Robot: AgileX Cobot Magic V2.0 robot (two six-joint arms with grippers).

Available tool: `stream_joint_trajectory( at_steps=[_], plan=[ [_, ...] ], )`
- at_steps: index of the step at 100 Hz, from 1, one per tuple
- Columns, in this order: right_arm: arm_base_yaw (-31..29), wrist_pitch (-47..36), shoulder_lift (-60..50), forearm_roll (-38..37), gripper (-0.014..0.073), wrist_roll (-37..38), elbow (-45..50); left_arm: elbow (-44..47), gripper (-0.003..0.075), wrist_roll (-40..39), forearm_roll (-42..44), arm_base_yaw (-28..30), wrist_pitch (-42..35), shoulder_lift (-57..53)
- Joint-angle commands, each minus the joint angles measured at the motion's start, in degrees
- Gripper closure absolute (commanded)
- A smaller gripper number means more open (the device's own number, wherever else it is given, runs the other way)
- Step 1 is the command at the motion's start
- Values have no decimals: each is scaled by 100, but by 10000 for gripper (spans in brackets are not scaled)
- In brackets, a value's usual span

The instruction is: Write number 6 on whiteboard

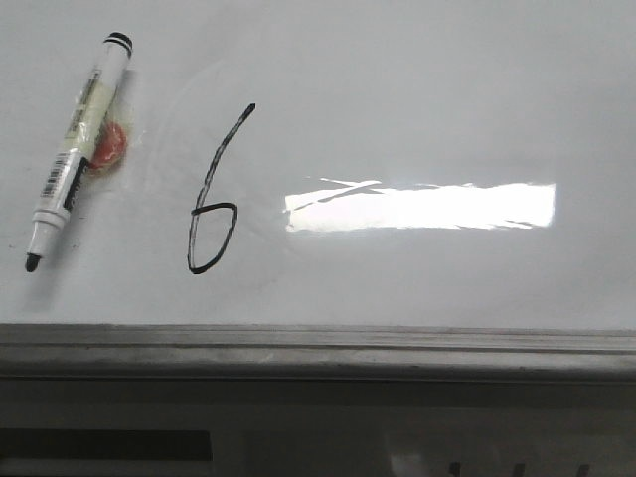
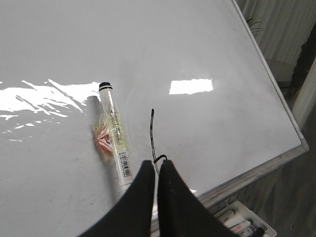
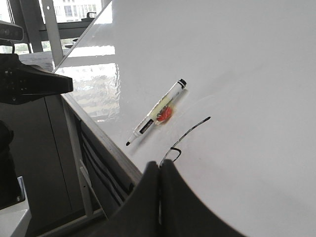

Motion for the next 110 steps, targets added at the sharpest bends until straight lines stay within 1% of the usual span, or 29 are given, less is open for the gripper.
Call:
stream_joint_trajectory(
  at_steps=[1,88,97,110],
  plan=[
    [-41,-385,38,-72,657,-37,-154,-157,741,-3,-54,11,-358,49],
    [-41,-385,38,-72,657,-37,-154,-157,741,-13,-48,11,-368,49],
    [-41,-385,38,-72,657,-37,-154,-157,741,-13,176,131,-368,49],
    [-41,-385,38,-72,657,-37,-154,-157,741,-13,187,424,-368,49]
  ],
)
